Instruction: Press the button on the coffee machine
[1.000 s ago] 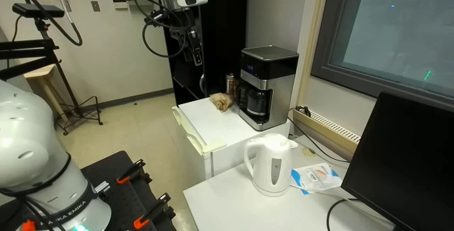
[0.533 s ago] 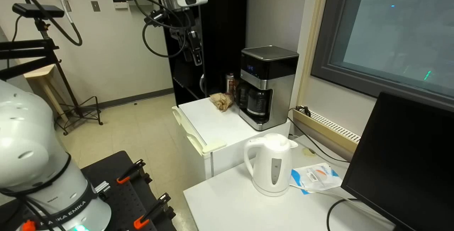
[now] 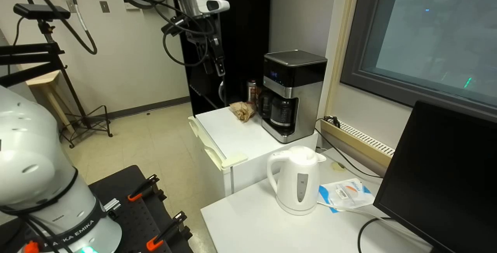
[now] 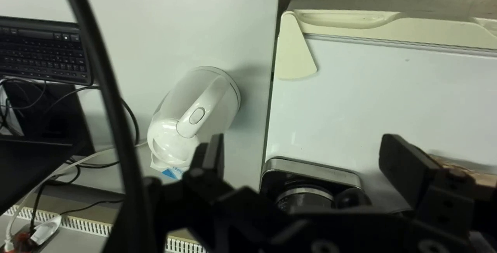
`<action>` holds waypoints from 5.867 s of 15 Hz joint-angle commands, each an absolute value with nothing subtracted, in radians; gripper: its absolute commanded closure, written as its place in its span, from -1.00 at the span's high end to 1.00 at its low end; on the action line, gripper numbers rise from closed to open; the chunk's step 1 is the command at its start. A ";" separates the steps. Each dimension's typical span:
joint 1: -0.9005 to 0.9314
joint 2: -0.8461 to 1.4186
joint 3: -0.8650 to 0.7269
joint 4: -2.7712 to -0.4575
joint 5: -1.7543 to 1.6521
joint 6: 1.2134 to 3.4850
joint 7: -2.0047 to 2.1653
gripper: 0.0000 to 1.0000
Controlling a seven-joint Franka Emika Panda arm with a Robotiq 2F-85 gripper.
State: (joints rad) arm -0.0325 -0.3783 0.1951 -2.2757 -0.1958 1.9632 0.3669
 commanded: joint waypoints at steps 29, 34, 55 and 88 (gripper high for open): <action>0.015 0.076 0.077 -2.086 -0.881 2.493 0.291 -1.00; 0.020 0.128 0.051 -2.051 -0.981 2.548 0.320 -1.00; 0.010 0.255 0.045 -1.958 -1.119 2.641 0.449 -1.00; 0.053 -0.240 0.142 -2.470 -1.068 2.645 0.357 -1.00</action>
State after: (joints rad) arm 0.0455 -0.1810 0.1389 -2.4174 -1.0627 2.6277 0.3521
